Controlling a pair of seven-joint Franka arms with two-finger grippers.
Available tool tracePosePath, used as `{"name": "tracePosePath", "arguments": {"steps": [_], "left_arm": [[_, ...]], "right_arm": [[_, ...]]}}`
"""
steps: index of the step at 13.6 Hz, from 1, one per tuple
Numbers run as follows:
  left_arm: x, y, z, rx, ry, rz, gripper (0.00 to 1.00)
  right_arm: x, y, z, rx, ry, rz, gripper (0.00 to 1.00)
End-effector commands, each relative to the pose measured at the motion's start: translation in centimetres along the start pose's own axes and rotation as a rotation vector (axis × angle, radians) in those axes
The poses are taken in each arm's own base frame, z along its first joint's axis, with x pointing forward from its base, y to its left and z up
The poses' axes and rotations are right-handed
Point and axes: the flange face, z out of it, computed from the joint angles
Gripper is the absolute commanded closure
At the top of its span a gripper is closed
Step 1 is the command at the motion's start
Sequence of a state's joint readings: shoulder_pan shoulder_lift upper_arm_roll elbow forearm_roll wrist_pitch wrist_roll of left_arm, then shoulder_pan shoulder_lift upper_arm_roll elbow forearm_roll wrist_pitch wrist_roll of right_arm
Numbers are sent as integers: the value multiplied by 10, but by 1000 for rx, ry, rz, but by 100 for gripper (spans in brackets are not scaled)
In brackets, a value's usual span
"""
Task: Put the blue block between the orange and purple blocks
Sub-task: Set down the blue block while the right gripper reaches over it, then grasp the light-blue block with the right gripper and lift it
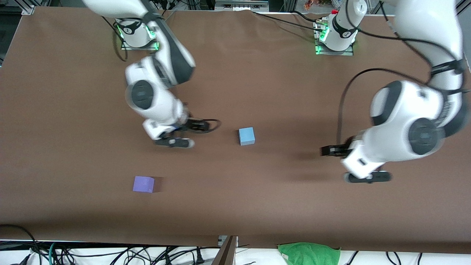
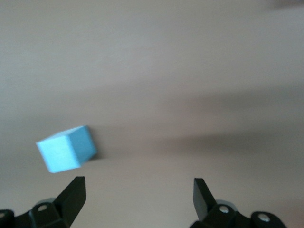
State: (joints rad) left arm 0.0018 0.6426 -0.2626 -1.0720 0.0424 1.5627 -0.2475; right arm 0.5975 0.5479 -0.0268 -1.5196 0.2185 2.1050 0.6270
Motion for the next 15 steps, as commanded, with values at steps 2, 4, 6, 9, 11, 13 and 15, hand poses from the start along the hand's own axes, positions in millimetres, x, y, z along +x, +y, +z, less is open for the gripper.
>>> {"name": "tracePosePath", "arguments": {"steps": [2,4,6,9,11,13,15], "left_arm": [[-41,-82,-76,34,-23,69,0],[-68,-85,-113,55,6,67,0],[-97,-81,-127,84,3,54,0],[-143,-79,-126,109,-29,33,0],[-158,-74,-115,101,-47,29,0],[-154,-83,-98,70,-46,9,0],[-154,-93,-98,19,-35,-9,0]], "right_arm": [[-18,-80,45,-5,57,98,0],[-38,-113,74,-33,113,105,0],[-54,-124,105,-67,156,64,0],[-63,-133,126,-64,187,20,0],[-65,-136,135,-50,196,12,0],[-69,-140,146,-39,210,-10,0],[-71,-143,159,-17,236,-38,0]]}}
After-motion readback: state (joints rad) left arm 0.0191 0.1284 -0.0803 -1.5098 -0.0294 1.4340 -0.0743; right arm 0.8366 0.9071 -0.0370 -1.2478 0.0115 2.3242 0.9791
